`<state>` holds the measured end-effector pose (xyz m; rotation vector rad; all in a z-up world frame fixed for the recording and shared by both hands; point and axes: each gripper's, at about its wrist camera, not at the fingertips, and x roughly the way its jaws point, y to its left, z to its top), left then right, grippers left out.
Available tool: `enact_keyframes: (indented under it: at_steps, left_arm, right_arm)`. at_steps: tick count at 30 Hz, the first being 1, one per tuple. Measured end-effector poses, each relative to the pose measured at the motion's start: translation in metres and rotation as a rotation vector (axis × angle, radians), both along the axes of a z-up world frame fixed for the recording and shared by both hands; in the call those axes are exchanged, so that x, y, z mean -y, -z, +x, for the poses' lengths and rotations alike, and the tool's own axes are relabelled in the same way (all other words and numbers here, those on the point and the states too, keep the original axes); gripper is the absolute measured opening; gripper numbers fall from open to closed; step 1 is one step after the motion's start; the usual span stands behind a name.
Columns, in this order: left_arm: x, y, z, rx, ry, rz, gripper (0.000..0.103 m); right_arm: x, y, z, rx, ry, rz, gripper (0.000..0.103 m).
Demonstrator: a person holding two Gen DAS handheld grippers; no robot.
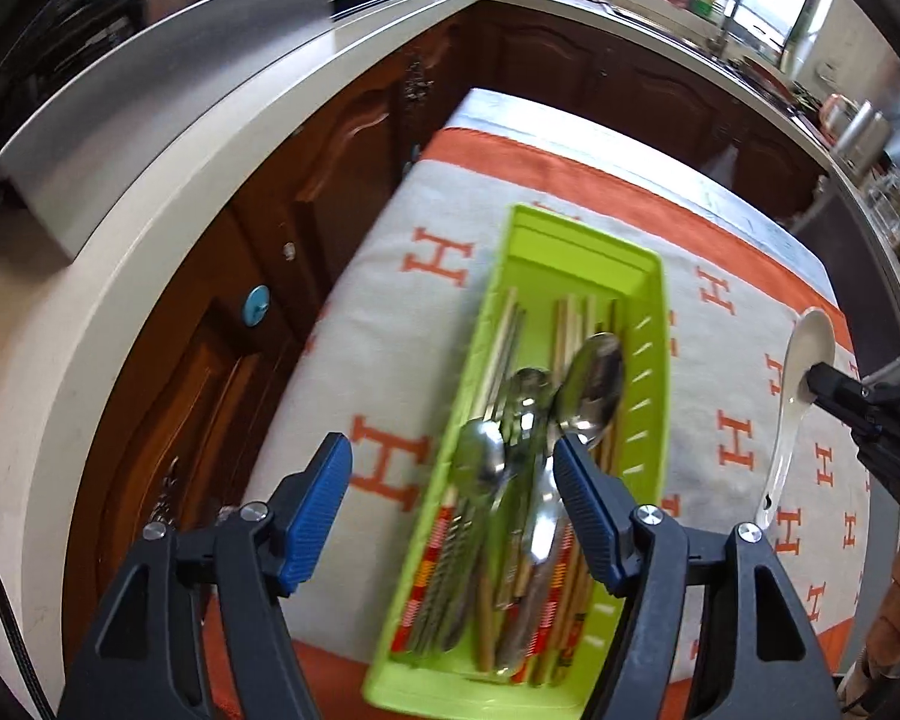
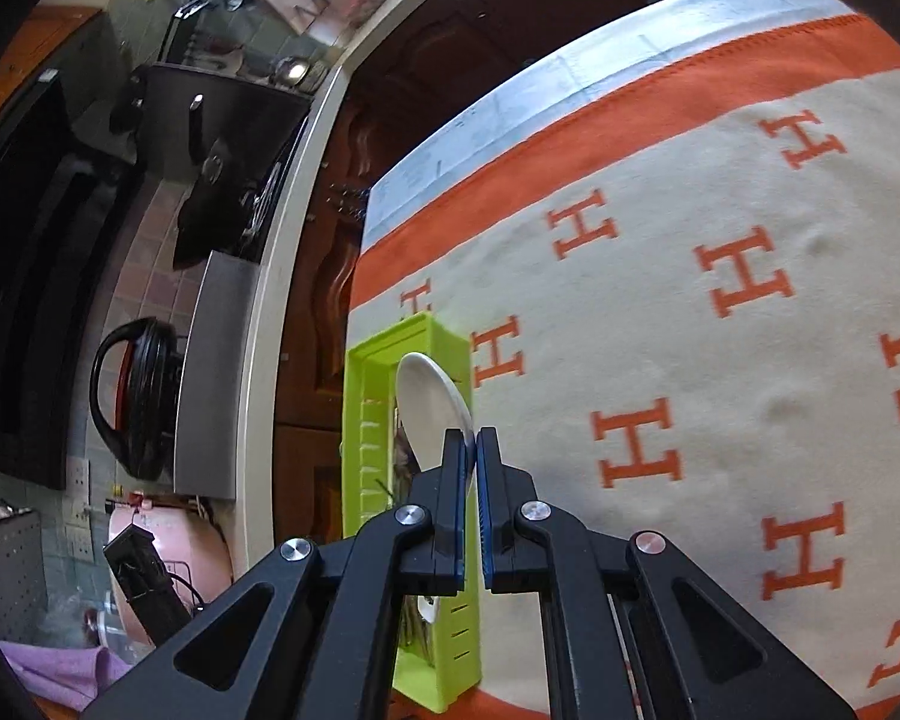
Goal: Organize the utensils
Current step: 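Carry the white ceramic spoon into the green tray and open the right tool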
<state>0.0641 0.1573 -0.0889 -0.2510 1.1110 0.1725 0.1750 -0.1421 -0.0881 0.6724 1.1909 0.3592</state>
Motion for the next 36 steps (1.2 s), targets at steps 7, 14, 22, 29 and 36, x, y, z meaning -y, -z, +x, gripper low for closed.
enact_keyframes:
  at_steps: [7,14,22,29,36]
  left_arm:
    - [-0.017,0.011,-0.019,0.004,-0.012,-0.028,0.068]
    - [-0.026,0.02,-0.02,0.005,-0.016,-0.064,0.068]
    - [-0.03,0.024,-0.017,0.005,-0.018,-0.089,0.068]
    - [-0.03,0.025,-0.016,0.0,-0.019,-0.102,0.071]
    - [-0.021,0.018,-0.019,0.005,0.002,-0.093,0.08]
  right_arm:
    - [-0.096,0.005,0.026,0.001,-0.106,-0.08,0.003]
    - [-0.158,0.049,0.06,-0.04,-0.147,-0.204,0.003]
    - [-0.174,0.069,0.078,-0.046,-0.159,-0.245,0.012]
    - [-0.157,0.049,0.072,0.008,-0.131,-0.247,0.025]
    - [-0.139,0.028,0.043,0.064,-0.16,-0.314,0.025]
